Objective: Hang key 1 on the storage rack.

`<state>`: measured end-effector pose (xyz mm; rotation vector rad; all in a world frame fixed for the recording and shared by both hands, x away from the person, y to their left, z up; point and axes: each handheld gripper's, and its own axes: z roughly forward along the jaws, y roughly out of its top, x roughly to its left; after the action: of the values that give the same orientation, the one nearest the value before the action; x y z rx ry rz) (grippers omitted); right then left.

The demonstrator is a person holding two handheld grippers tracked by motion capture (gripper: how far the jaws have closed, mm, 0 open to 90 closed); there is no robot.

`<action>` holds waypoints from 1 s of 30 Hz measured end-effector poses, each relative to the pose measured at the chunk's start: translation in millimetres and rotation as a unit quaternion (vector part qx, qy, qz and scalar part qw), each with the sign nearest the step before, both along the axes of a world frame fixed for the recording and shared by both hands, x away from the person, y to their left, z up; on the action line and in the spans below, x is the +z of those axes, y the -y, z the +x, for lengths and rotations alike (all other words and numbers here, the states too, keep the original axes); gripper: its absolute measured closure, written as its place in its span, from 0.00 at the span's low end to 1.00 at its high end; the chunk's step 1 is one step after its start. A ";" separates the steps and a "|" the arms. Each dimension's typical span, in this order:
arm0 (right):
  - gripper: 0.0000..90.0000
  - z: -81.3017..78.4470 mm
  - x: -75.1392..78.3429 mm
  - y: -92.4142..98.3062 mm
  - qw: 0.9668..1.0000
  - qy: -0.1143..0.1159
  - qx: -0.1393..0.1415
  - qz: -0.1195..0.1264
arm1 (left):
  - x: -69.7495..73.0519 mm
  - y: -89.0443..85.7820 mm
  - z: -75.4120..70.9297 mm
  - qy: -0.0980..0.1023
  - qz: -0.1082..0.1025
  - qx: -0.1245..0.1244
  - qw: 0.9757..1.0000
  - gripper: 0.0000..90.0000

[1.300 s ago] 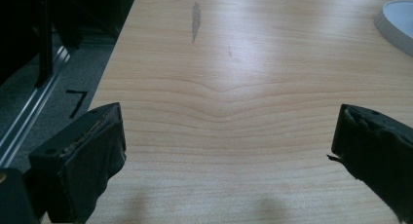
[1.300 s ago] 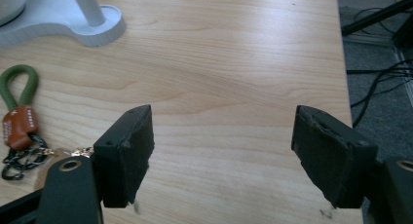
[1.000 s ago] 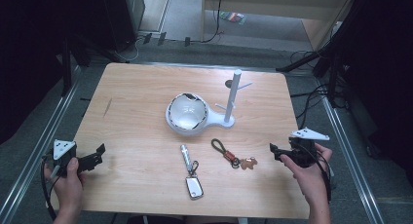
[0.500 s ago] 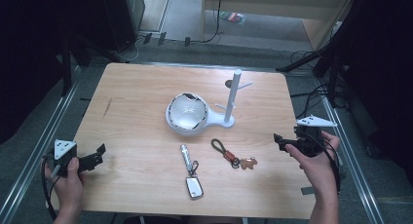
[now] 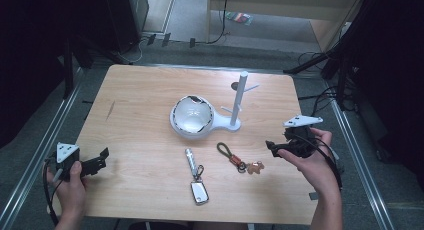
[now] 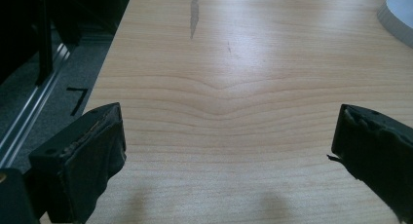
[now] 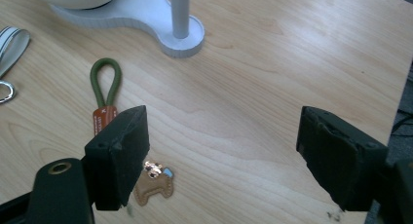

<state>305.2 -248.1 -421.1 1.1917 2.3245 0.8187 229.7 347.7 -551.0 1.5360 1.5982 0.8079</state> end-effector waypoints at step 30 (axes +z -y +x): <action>0.39 8.0 -29.3 -57.3 0.990 -0.078 0.087 -0.075 | -0.2 -1.5 -0.7 0.001 -0.009 -0.008 1.000 0.00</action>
<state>313.2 -190.8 -450.4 1.0347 2.5958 0.6131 229.0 349.2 -551.1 1.5318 1.5865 0.7842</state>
